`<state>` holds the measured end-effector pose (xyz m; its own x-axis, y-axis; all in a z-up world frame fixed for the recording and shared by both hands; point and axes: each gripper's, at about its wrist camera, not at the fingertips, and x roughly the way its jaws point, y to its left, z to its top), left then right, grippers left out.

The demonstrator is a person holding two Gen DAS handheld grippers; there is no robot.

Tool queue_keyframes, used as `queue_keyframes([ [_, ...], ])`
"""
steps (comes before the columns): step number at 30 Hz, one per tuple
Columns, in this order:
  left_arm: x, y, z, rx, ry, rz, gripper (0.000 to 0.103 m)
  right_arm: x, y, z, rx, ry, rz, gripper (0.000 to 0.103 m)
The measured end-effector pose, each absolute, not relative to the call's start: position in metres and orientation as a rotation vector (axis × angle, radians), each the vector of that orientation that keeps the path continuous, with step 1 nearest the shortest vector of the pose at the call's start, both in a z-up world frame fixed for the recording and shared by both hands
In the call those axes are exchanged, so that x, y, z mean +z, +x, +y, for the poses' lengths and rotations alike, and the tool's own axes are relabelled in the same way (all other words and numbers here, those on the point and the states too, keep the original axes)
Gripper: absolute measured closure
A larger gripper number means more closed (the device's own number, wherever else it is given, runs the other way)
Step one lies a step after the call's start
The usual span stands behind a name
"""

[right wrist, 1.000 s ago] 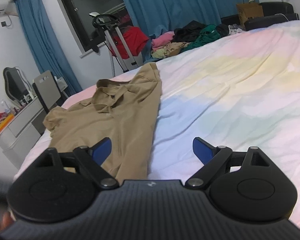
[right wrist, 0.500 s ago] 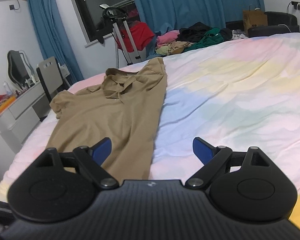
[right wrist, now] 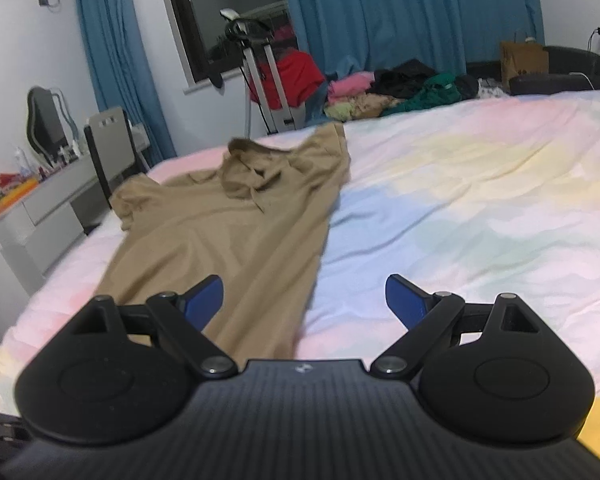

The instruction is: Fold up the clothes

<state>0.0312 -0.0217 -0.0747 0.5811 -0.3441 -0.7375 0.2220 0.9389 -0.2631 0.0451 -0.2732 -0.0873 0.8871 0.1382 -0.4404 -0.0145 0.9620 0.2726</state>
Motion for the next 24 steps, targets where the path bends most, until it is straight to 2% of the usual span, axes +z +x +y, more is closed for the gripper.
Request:
queue_keyframes([
  [1,-0.069,0.030,-0.022,-0.328,-0.133,0.862,0.042,-0.085,0.042,-0.272,0.086,0.265,0.459,0.014],
  [3,-0.059,0.026,-0.019,-0.312,-0.098,0.788,0.026,-0.079,0.037,-0.270,0.097,0.255,0.429,0.014],
  [9,-0.041,0.012,-0.020,-0.248,-0.043,0.637,0.011,-0.067,0.025,-0.262,0.126,0.228,0.350,0.014],
  [16,-0.019,0.013,-0.003,-0.202,-0.073,0.590,0.007,-0.057,0.014,-0.263,0.128,0.244,0.255,0.014],
  [24,0.053,0.039,0.025,-0.254,-0.070,0.523,0.005,-0.046,0.023,-0.259,0.160,0.234,0.252,0.014],
])
